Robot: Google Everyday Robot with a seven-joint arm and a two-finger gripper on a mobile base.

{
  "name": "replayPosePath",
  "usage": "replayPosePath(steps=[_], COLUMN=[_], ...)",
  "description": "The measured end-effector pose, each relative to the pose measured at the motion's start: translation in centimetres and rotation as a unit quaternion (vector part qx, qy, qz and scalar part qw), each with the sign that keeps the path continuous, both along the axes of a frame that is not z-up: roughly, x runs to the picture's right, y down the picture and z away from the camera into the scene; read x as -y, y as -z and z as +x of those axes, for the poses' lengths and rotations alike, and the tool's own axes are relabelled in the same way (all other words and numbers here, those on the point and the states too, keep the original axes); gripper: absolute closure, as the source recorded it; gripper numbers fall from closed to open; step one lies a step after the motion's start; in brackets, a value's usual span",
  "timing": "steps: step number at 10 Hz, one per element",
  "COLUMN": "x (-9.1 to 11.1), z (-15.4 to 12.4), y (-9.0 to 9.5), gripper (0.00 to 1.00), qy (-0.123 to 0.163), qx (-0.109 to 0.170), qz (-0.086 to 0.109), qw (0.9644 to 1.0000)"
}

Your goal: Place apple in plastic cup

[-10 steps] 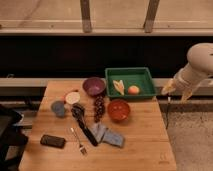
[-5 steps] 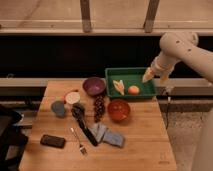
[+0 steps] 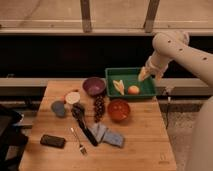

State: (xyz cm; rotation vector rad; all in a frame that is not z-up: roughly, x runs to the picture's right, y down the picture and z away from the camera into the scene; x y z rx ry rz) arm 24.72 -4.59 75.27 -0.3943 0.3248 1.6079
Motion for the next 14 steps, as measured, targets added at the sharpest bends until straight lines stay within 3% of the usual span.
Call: replayPosePath(steps=[3,6,9,14], x=[-1.4,-1.7,-2.0,-1.8], z=[-0.5,-0.6,-1.1,-2.6], y=[-0.8,-3.3,-6.5,-10.8], gripper=[0.35,0.35,0.35,0.35], qy=[-0.027,-0.039,-0.048,-0.040], qx=[-0.021,-0.023,-0.010,0.020], qz=[0.022,0.023,0.010,-0.014], qw=[0.9992,0.9987,0.9987,0.9989])
